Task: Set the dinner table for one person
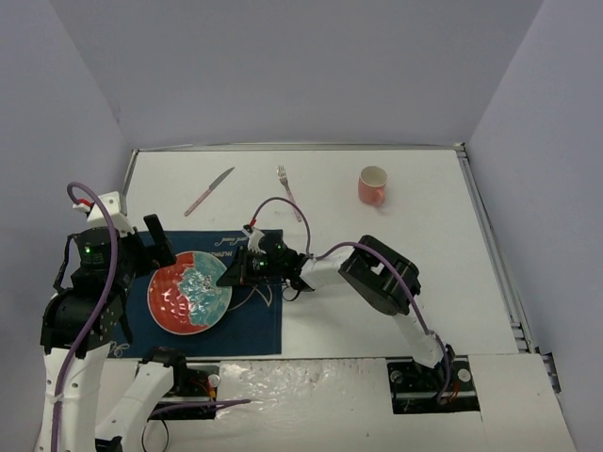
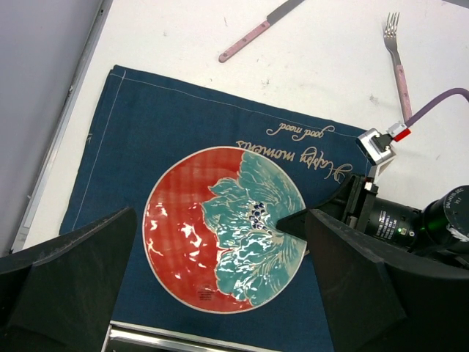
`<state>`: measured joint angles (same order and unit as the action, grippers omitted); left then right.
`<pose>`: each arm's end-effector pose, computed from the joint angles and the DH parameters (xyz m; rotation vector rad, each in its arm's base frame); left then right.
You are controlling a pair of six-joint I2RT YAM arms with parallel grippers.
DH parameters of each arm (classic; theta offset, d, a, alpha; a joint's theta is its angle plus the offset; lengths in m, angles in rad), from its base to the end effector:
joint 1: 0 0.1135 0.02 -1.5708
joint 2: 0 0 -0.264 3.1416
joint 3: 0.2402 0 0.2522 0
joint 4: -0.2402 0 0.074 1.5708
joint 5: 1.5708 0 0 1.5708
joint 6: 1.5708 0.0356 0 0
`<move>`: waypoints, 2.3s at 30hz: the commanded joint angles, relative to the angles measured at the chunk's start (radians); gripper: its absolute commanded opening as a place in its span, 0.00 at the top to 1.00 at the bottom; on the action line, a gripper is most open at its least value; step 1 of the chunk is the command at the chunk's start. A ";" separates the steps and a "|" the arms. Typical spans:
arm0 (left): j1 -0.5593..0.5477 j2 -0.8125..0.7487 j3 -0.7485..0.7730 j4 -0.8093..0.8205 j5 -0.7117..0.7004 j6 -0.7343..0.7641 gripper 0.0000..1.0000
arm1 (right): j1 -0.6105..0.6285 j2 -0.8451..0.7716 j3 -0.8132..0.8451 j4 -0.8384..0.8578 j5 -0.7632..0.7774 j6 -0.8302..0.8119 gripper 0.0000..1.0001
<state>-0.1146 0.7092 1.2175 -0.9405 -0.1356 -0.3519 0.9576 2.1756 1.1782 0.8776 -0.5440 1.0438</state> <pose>0.1035 -0.0071 0.4113 -0.3231 1.9763 -0.1638 0.2480 0.3844 0.1450 -0.4165 2.0610 1.8312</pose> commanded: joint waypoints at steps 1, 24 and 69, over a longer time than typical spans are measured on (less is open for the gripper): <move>0.007 0.001 0.013 0.026 -0.010 0.008 0.03 | 0.007 -0.033 0.110 0.283 -0.065 0.076 1.00; 0.009 0.001 -0.004 0.041 -0.005 0.005 0.03 | 0.009 0.052 0.089 0.274 -0.061 0.086 1.00; 0.009 0.016 -0.039 0.064 -0.009 0.002 0.03 | 0.005 -0.170 0.113 -0.385 0.360 -0.377 0.28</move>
<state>-0.1146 0.7060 1.1787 -0.9346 -0.1352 -0.3522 0.9638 2.1354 1.2629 0.5724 -0.3267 0.7795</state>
